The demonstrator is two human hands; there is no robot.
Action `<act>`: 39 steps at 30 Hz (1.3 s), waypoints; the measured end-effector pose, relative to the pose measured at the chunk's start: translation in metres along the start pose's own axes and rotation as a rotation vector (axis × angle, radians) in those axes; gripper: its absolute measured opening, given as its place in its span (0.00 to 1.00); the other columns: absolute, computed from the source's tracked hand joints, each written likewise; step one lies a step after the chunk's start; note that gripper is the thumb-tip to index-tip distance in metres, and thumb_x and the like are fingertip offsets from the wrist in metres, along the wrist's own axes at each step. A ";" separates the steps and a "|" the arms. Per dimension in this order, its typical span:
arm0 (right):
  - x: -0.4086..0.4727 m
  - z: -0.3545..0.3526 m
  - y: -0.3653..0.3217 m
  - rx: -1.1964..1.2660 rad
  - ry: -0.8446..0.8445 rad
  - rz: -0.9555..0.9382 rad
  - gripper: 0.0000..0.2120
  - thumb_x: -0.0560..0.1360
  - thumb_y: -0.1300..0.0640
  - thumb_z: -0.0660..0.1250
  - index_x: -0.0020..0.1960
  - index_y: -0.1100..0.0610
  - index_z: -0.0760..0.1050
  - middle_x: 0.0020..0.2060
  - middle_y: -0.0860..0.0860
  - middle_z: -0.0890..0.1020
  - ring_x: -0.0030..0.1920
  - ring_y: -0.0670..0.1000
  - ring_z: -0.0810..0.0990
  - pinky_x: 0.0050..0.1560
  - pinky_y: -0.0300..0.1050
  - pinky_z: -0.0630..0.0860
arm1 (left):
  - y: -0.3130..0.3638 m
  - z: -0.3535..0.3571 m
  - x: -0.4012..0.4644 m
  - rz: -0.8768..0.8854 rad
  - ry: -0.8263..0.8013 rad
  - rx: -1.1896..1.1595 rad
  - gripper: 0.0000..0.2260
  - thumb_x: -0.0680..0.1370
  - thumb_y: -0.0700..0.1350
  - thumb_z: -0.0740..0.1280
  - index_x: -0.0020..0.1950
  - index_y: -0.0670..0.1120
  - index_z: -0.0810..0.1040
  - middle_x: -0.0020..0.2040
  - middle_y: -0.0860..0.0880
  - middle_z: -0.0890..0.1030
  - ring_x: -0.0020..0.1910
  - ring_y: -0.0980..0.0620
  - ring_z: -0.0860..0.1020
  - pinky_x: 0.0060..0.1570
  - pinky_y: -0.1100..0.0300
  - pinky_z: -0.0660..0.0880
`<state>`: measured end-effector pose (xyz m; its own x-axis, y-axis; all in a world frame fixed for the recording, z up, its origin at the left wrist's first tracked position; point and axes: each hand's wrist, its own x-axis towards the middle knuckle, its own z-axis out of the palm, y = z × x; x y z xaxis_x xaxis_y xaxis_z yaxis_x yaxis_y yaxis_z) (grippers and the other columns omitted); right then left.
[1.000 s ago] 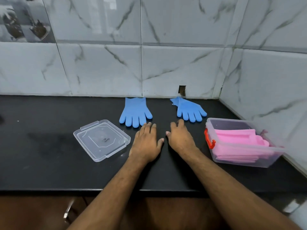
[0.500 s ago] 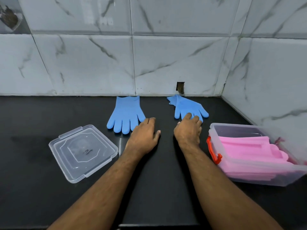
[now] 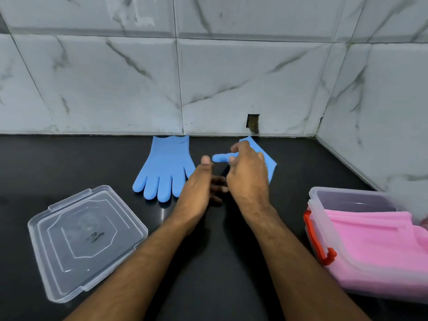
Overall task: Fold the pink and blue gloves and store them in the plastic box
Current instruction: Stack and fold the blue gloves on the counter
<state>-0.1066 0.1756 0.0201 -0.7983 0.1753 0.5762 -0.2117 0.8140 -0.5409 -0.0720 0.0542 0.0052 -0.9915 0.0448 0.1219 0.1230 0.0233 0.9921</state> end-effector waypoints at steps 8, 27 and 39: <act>-0.018 -0.006 -0.056 1.118 -0.315 0.183 0.08 0.80 0.57 0.67 0.56 0.48 0.71 0.36 0.49 0.84 0.32 0.48 0.82 0.32 0.45 0.80 | 0.017 -0.009 0.002 0.073 -0.006 -0.489 0.22 0.78 0.65 0.64 0.51 0.46 0.80 0.43 0.51 0.84 0.39 0.57 0.81 0.44 0.60 0.78; -0.011 -0.044 -0.045 0.576 -0.356 -0.057 0.31 0.71 0.24 0.59 0.49 0.51 0.78 0.37 0.41 0.83 0.39 0.41 0.80 0.44 0.37 0.75 | 0.045 -0.051 0.003 -0.180 0.100 -0.663 0.09 0.83 0.47 0.63 0.47 0.46 0.79 0.33 0.51 0.86 0.28 0.56 0.85 0.26 0.65 0.79; -0.002 -0.046 -0.022 1.272 -0.550 0.704 0.13 0.78 0.64 0.66 0.44 0.52 0.87 0.44 0.56 0.87 0.38 0.54 0.86 0.43 0.53 0.82 | 0.041 -0.044 -0.013 -0.247 -0.263 -0.973 0.44 0.76 0.77 0.51 0.43 0.40 0.88 0.38 0.38 0.87 0.37 0.42 0.87 0.36 0.54 0.84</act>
<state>-0.0743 0.1829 0.0594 -0.9796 -0.1425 -0.1417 0.1865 -0.3816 -0.9053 -0.0555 0.0105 0.0457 -0.9299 0.3675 0.0182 -0.2848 -0.7502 0.5967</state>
